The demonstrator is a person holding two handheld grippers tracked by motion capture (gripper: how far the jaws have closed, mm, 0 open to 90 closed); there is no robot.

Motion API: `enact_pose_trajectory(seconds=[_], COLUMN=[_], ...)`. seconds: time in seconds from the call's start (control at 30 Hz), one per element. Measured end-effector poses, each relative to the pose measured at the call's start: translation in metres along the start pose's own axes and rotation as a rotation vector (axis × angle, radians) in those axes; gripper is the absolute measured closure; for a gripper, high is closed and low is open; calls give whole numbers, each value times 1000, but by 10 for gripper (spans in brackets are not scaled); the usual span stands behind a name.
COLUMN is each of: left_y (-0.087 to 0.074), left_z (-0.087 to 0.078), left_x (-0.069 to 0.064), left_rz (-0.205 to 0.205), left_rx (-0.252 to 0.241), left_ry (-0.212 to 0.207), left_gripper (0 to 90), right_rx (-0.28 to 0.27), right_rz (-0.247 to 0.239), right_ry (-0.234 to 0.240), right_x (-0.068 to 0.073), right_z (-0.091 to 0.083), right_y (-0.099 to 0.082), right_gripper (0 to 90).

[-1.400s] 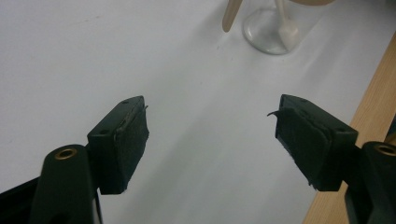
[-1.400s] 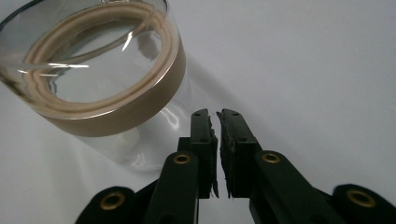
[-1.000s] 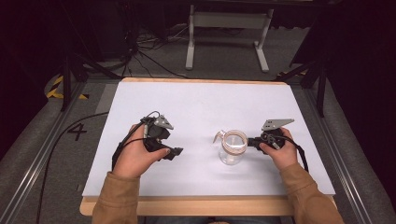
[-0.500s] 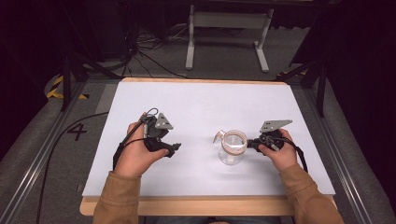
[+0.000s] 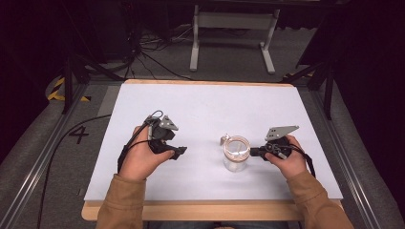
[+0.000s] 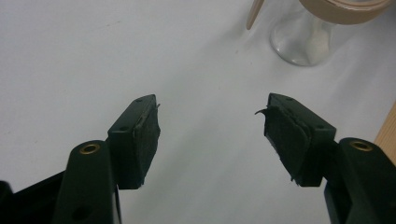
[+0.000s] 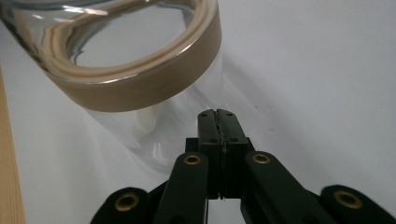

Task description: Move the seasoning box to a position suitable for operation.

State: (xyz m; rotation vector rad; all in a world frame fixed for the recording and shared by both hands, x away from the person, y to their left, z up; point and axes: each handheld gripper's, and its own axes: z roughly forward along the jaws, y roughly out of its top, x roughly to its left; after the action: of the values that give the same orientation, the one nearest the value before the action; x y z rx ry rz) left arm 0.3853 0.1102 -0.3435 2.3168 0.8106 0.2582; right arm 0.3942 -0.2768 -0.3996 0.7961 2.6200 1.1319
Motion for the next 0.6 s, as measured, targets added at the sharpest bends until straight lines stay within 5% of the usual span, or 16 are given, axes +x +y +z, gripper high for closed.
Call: enact_pose_trajectory(seconds=[0.6], left_y=[19], left_z=[19], left_x=[-3], left_rz=[39], left_rx=[-2], left_ry=[-64], left_gripper=[387], right_rx=[32], right_rz=[-38], right_ry=[4], right_x=[26], right_z=[-9], right_y=[-8], right_gripper=[900])
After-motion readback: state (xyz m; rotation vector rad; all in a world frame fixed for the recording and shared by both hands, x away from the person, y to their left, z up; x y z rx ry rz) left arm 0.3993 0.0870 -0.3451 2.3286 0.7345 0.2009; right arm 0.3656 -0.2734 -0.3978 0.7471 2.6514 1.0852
